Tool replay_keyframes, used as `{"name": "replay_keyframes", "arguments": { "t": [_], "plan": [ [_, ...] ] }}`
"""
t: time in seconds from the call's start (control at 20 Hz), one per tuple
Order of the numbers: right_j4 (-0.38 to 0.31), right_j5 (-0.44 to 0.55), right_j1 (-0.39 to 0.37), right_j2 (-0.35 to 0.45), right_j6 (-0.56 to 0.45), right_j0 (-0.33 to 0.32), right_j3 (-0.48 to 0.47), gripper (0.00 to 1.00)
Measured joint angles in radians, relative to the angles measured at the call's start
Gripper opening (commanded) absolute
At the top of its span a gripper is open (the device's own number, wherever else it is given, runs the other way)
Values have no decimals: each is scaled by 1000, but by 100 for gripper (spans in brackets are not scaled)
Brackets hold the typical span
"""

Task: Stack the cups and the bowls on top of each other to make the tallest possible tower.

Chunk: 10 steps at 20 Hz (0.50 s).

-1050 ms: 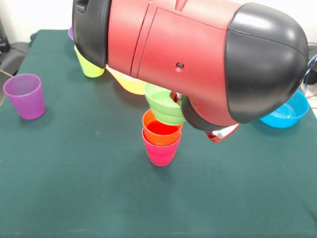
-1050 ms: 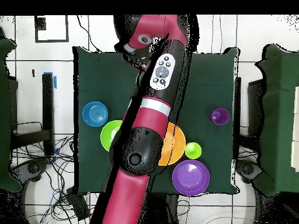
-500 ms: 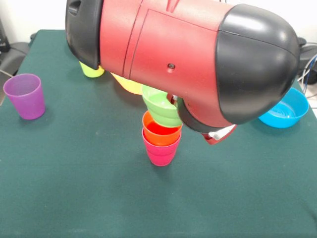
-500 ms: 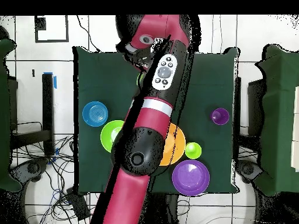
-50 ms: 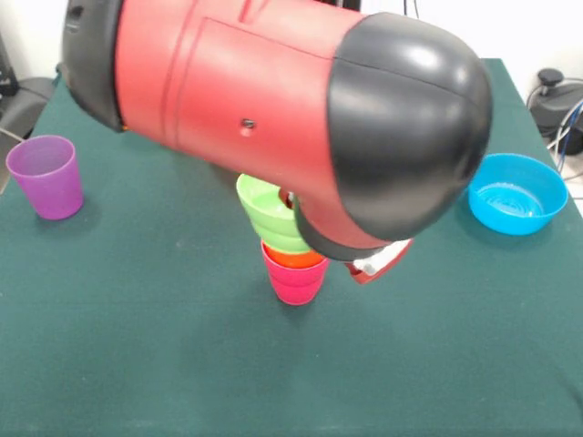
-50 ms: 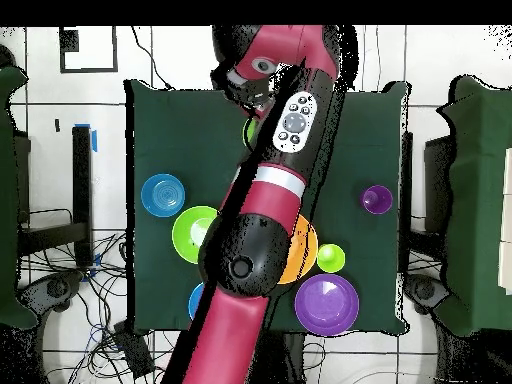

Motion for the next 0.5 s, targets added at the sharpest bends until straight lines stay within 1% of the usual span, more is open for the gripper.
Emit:
{"name": "replay_keyframes", "arguments": {
  "t": [0.3,0.5],
  "plan": [
    [77,-4,0,-73,-59,-30,0,0],
    [107,-4,0,-103,-89,-36,-1,0]
  ]
}}
